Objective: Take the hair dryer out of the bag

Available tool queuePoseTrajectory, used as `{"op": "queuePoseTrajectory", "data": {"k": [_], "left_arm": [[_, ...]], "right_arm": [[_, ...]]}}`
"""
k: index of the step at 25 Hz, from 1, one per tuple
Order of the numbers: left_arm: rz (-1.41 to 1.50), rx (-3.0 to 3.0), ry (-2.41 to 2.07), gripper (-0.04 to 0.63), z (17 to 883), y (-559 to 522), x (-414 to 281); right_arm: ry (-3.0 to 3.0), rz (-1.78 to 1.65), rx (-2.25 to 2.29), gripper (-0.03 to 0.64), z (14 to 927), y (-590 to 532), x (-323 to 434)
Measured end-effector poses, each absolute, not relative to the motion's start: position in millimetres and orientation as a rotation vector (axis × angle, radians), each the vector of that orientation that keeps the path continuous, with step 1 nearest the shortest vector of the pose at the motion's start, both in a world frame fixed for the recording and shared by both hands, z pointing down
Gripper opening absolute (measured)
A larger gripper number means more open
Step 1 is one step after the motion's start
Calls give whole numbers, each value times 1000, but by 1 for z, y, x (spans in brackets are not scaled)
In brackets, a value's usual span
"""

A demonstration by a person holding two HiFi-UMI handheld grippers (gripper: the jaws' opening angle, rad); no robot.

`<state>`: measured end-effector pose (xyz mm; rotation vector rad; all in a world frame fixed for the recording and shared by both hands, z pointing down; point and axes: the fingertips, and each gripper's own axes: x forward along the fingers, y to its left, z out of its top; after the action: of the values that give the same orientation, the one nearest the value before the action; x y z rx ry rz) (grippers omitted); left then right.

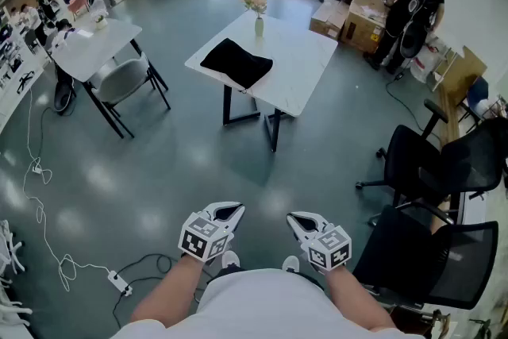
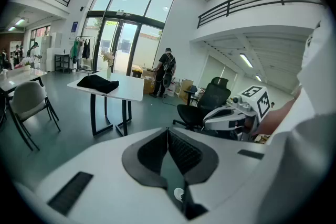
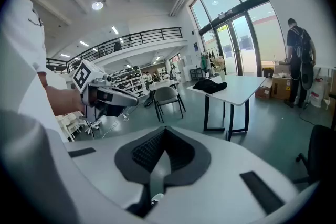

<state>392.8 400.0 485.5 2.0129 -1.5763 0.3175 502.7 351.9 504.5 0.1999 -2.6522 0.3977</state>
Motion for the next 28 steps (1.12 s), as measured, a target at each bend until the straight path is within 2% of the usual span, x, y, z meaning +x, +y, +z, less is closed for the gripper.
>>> {"op": "queuePoseTrajectory", "data": {"k": [16,28], "left_arm": [[309,2025,-1573,17,483,399,373],[242,2023,-1529,17,489,419,314]], "right_arm": [[-2657,392,184,15,504,354,481],[-2642,450,260,17,507,373,423]]}}
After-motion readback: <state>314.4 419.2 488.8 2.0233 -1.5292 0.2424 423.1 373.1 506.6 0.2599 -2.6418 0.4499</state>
